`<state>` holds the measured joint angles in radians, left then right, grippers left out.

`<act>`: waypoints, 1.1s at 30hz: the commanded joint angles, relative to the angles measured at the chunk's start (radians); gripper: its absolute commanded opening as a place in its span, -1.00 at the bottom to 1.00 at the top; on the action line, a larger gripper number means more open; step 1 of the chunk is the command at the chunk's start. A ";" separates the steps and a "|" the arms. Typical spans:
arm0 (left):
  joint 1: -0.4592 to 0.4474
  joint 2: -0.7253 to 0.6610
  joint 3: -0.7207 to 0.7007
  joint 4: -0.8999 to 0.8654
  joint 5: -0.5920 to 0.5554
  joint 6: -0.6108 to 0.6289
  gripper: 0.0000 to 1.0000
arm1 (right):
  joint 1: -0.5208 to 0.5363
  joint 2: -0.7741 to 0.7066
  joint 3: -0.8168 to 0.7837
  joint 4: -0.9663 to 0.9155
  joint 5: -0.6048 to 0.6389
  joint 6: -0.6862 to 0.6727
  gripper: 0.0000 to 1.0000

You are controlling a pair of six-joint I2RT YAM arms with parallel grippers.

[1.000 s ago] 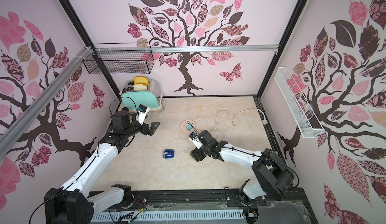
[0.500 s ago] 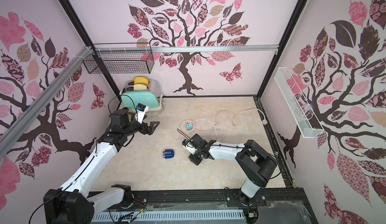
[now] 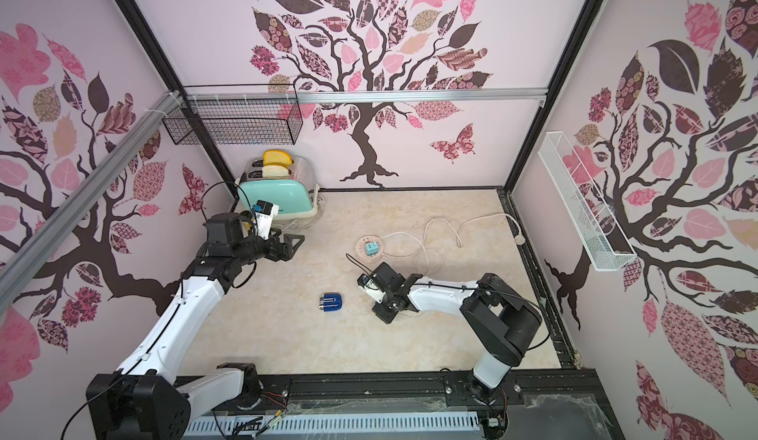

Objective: Charge the electric shaver
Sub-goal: Pick up the charging cable from the center of the board.

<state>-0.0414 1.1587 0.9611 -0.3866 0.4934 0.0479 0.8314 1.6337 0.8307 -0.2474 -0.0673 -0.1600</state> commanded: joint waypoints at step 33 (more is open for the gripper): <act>-0.320 0.261 -0.029 0.132 0.647 -0.670 0.26 | -0.017 -0.358 0.024 0.355 -0.071 -0.499 -1.00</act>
<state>-0.3393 1.4044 0.9310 -0.2920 1.1240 -0.5728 0.8158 1.2598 0.8196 0.0483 -0.1081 -0.6365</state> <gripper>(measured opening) 0.637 0.047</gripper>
